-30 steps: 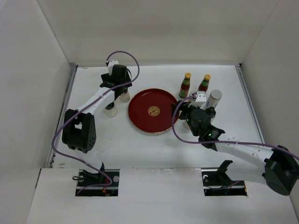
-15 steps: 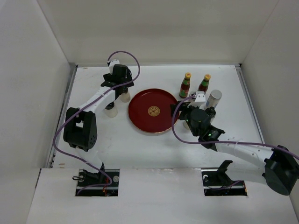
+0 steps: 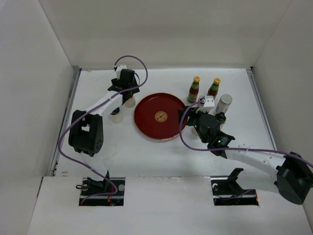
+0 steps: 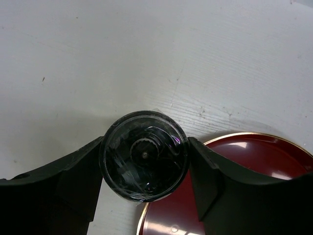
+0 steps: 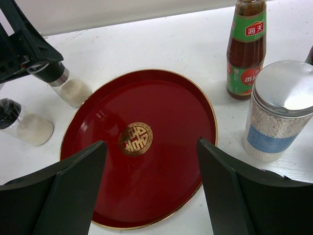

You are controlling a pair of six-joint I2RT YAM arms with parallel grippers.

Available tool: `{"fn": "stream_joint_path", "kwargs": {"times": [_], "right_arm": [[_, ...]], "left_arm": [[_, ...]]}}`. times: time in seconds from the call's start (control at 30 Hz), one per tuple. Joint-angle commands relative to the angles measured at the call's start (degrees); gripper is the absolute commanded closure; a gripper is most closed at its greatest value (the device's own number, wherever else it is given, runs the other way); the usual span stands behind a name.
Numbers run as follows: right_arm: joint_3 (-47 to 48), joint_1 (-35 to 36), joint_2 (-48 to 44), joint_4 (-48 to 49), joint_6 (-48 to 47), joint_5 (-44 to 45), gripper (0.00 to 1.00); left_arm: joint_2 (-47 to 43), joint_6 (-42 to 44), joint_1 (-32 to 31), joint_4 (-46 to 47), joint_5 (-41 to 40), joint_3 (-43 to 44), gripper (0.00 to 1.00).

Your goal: Organize the condiment bottles

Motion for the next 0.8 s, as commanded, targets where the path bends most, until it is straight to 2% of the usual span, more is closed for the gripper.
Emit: {"fn": "stream_joint_path", "kwargs": {"times": [0.0,0.17,0.33,0.57,0.77], "right_arm": [[1.5,0.4,0.0,3.3,-0.5,-0.5,0.19],[1.6,0.4,-0.1,3.2,-0.5,-0.5,0.19],[1.1,0.3,-1.0,3.3,-0.5,-0.5,0.19],[0.8,0.3,-1.6,3.5,-0.4,-0.4,0.19],[0.2,0.3,-2.4,4.3,-0.2,-0.2,0.19]], "left_arm": [[-8.3,0.4,-1.7,5.0,-3.2,1.2,0.63],[-15.9,1.6,-5.3,6.6,-5.0,1.7,0.63],[-18.3,1.2,-9.6,6.5,-4.1,-0.3,0.63],[-16.8,-0.3,-15.2,10.2,-6.0,-6.8,0.64],[-12.0,0.3,-16.1,14.0,-7.2,-8.3,0.65]]}}
